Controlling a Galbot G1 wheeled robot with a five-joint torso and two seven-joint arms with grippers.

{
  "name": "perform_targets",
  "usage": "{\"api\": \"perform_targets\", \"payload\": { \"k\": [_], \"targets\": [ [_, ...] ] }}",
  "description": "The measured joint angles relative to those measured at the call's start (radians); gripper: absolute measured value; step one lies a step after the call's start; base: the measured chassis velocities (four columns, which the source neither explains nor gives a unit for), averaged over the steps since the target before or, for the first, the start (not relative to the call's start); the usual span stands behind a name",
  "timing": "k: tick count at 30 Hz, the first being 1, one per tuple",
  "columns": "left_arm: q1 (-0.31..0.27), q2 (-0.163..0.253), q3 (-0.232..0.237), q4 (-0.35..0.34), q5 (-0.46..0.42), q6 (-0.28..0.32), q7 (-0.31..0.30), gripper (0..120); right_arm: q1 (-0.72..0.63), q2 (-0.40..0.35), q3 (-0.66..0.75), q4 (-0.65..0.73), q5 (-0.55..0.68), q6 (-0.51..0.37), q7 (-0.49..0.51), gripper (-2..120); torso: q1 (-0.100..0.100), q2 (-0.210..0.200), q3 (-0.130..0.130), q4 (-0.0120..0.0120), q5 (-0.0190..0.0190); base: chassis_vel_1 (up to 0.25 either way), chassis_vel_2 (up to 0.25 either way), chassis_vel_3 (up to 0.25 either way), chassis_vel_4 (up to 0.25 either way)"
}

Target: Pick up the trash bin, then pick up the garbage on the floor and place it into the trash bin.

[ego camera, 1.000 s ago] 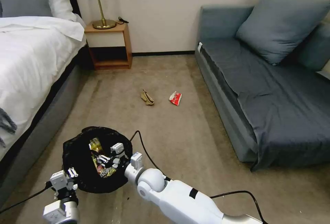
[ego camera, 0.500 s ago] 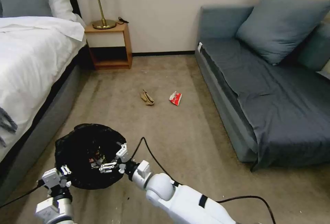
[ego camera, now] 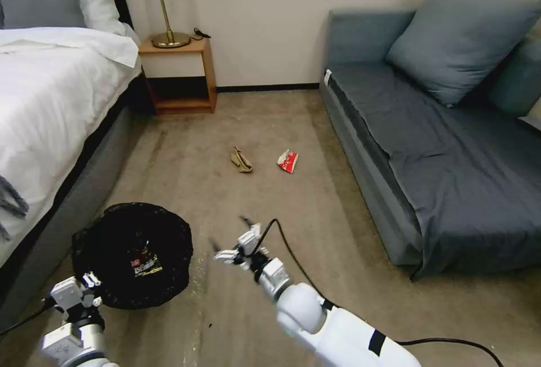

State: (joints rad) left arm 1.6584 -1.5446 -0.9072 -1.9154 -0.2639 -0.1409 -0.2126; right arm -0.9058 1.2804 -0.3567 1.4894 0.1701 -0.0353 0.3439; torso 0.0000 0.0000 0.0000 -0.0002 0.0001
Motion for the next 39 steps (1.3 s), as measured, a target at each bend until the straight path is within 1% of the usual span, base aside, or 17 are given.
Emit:
{"api": "perform_targets", "payload": {
  "k": [2,5,9,11,15,22,39],
  "targets": [
    [-0.001,0.000,0.001,0.002,0.002,-0.001,-0.001,3,0.008,0.007,0.016,-0.023,-0.003,-0.046,0.044,100,0.000,0.000,0.000,0.0001,0.0000,0.000,0.000,0.000,0.000],
    [0.000,0.000,0.001,0.002,0.002,-0.001,-0.010,3,0.021,0.015,0.038,-0.055,0.004,-0.059,0.056,100,0.000,0.000,0.000,0.0001,0.0000,0.000,0.000,0.000,0.000],
    [0.004,0.000,-0.001,0.004,0.001,-0.007,-0.017,3,0.033,0.017,0.057,-0.073,0.009,-0.049,0.036,100,0.000,0.000,0.000,0.0001,0.0000,0.000,0.000,0.000,0.000],
    [0.008,-0.001,-0.001,0.009,0.002,-0.020,-0.018,3,0.034,0.016,0.060,-0.085,0.008,-0.029,0.016,100,0.000,0.000,0.000,0.0002,0.0000,0.000,0.000,0.000,0.000],
    [0.010,-0.004,0.000,0.016,0.003,-0.026,-0.018,3,0.028,0.016,0.059,-0.098,0.002,-0.008,0.000,100,0.000,0.000,0.000,0.0002,-0.0003,0.000,0.000,0.000,0.000],
    [0.011,-0.003,0.003,0.016,0.006,-0.028,-0.018,3,0.010,0.019,0.062,-0.099,-0.001,0.001,-0.010,100,0.000,0.000,0.000,0.0002,-0.0002,0.000,0.000,0.000,0.000],
    [-0.013,-0.013,0.027,0.021,0.036,-0.020,-0.016,3,-0.008,0.012,0.101,-0.107,-0.009,0.028,-0.022,100,0.000,0.000,0.000,0.0001,-0.0001,-0.085,0.077,0.084,-0.082]
  ]
}}
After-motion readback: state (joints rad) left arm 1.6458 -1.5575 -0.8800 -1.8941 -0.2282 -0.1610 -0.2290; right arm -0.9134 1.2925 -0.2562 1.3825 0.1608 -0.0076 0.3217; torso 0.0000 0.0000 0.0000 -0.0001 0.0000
